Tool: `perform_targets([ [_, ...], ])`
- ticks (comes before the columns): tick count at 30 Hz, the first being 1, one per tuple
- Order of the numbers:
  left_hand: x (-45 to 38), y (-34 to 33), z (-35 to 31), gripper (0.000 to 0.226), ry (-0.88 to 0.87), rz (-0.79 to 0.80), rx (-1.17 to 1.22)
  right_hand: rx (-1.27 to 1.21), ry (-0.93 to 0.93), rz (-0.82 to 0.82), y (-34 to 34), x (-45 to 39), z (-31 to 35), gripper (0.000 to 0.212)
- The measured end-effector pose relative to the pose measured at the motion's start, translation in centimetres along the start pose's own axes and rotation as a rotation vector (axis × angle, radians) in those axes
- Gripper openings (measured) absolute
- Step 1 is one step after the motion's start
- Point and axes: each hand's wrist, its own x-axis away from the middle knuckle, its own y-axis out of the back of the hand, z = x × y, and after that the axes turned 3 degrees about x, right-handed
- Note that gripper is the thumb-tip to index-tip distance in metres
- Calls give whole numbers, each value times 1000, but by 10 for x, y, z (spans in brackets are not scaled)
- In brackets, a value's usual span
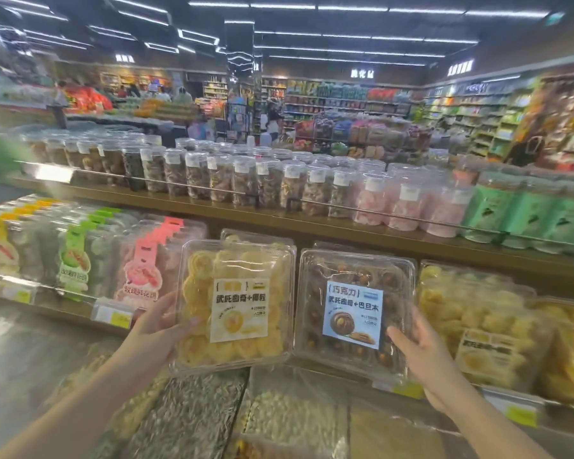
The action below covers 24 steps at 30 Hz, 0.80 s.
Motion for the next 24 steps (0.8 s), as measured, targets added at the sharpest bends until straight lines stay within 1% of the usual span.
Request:
perform_targets([
  [2, -7, 0, 3, 94, -14, 7, 17, 2, -27, -22, 4, -12, -9, 74],
  [4, -13, 2, 5, 106, -36, 23, 30, -8, -51, -55, 4, -23, -16, 73],
  [5, -16, 2, 7, 107, -40, 41, 40, -4, -48, -70, 4, -29, -19, 72],
  [8, -27, 5, 9, 95, -17, 59, 104, 6, -98, -100, 0, -46, -33, 73],
  [12, -44, 9, 16, 76, 3, 61, 110, -38, -170, -110, -2, -74, -55, 73],
  [13, -49, 10, 18, 78, -6, 64, 101, -57, -190, -106, -5, -79, -58, 70],
  [15, -60, 13, 24, 93, -2, 71, 105, -136, -210, -81, -8, -88, -63, 64],
  [16, -64, 13, 27, 95, 1, 63, 109, -155, -232, -71, -8, -93, -66, 63],
  [17, -70, 14, 31, 93, -2, 61, 110, -171, -241, -56, -9, -98, -69, 60],
  [18, -75, 13, 34, 84, 2, 61, 112, -197, -248, -41, -11, -102, -70, 58],
  [20, -86, 12, 41, 51, 4, 56, 158, -229, -250, -34, -11, -110, -77, 53],
  [21, -90, 10, 44, 46, 6, 56, 155, -241, -240, -35, -11, -115, -81, 52],
  [24, -98, 4, 50, 49, 34, 47, 116, -279, -232, -52, -11, -121, -84, 51],
])
